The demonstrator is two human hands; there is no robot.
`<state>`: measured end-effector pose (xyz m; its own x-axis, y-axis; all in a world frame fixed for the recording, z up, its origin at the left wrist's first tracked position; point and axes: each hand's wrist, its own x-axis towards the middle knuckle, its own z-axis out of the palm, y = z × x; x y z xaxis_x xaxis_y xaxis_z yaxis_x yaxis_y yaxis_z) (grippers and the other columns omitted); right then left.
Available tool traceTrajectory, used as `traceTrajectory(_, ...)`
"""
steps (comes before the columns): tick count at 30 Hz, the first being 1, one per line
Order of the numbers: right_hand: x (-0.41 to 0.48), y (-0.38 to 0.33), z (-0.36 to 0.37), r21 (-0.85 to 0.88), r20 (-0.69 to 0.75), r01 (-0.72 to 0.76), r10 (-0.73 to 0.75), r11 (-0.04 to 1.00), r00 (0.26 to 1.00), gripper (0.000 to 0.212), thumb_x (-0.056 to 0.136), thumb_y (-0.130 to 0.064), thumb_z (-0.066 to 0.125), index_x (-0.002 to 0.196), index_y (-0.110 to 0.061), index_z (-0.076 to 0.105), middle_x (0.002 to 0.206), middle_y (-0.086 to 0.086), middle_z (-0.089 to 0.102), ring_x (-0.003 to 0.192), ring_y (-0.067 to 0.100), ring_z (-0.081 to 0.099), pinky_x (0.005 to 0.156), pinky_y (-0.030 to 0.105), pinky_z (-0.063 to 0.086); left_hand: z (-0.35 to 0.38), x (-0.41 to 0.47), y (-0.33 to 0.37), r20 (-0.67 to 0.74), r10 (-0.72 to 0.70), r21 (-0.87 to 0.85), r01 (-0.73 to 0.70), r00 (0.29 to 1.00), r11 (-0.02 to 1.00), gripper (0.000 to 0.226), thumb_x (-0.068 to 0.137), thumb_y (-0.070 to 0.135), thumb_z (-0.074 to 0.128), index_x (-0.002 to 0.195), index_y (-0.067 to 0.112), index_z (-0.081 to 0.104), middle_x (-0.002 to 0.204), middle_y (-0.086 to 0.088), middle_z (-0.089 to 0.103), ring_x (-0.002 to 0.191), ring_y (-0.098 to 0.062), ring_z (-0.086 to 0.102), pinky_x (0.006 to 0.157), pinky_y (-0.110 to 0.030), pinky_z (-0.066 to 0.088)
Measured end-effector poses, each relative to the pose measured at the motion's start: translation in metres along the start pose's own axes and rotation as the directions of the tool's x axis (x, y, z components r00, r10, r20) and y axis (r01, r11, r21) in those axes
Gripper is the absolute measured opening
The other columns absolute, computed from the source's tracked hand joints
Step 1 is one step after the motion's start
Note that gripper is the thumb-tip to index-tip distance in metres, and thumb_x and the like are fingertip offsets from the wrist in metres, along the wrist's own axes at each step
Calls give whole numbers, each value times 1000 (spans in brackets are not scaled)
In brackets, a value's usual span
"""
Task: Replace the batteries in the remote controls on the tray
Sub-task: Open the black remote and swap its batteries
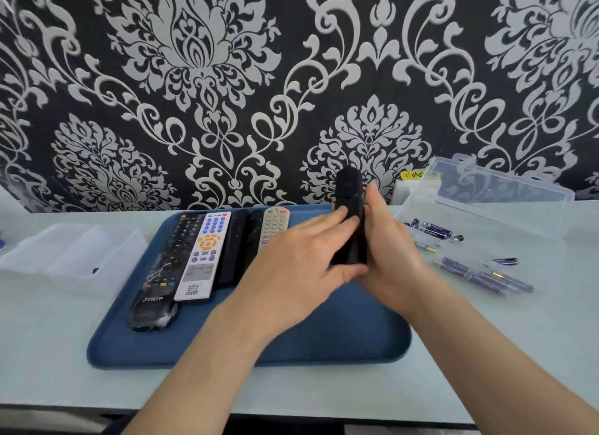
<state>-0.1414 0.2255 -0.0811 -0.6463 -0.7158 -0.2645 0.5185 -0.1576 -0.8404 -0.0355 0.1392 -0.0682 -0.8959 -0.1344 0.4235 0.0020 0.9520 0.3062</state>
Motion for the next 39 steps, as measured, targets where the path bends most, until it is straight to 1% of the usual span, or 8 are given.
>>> traceTrajectory(4,-1,0,1,-68,-25,108,-110,992,994,51,101,-55,36,91,-12,63,67,4,67,56,17,64,51,27,48,-13,-3,4,-143,-65,-199,36,988,979,42,93,43,51,127,21,62,110,7,71,96,6,60,84,-5,40)
traceTrajectory(7,4,-2,-2,-76,-108,148,-156,986,982,47,103,-50,36,94,-10,60,64,6,60,49,20,58,46,28,43,-28,-2,-7,-397,-264,-314,141,879,939,19,97,17,52,102,23,70,80,11,68,67,-3,58,63,-10,42)
traceTrajectory(11,5,-5,-4,32,-125,139,-134,990,983,37,106,-40,37,102,-8,55,62,7,59,53,21,58,53,29,47,-36,-5,-35,-90,-541,-510,428,836,746,34,97,6,49,79,28,67,74,5,69,63,-10,65,56,-19,52)
traceTrajectory(15,5,-5,-4,124,-67,83,-75,989,995,35,106,-37,37,108,-7,54,66,9,58,54,20,57,52,28,48,-25,-10,-42,203,-449,-177,483,870,858,26,92,14,58,77,32,69,69,14,68,67,-11,62,74,-28,50)
traceTrajectory(18,6,-4,-3,187,2,26,-27,982,1000,35,105,-38,36,112,-7,52,70,10,57,57,20,56,52,27,49,-20,-10,-38,256,-397,6,410,881,912,23,86,17,61,75,34,71,72,15,67,68,-3,58,68,-15,45)
traceTrajectory(24,8,4,0,189,57,-23,13,982,998,37,105,-37,39,115,-7,57,75,10,61,60,19,58,54,27,50,-13,-5,-15,-171,-239,-321,175,956,931,14,76,17,68,81,28,61,83,8,66,82,-11,60,74,-24,48)
traceTrajectory(30,3,9,4,120,68,7,-15,993,998,37,104,-33,41,100,-3,62,67,10,62,56,19,57,57,29,46,0,-5,-3,-94,-125,-152,110,988,982,36,68,24,82,88,24,52,84,15,52,87,-7,48,77,-16,38)
traceTrajectory(39,7,8,1,192,107,-40,20,981,994,34,103,-36,42,123,-12,55,90,10,58,64,18,59,66,30,47,0,-5,-1,-122,-96,-95,85,988,992,38,71,28,79,87,32,45,88,11,56,86,-5,49,76,-22,39)
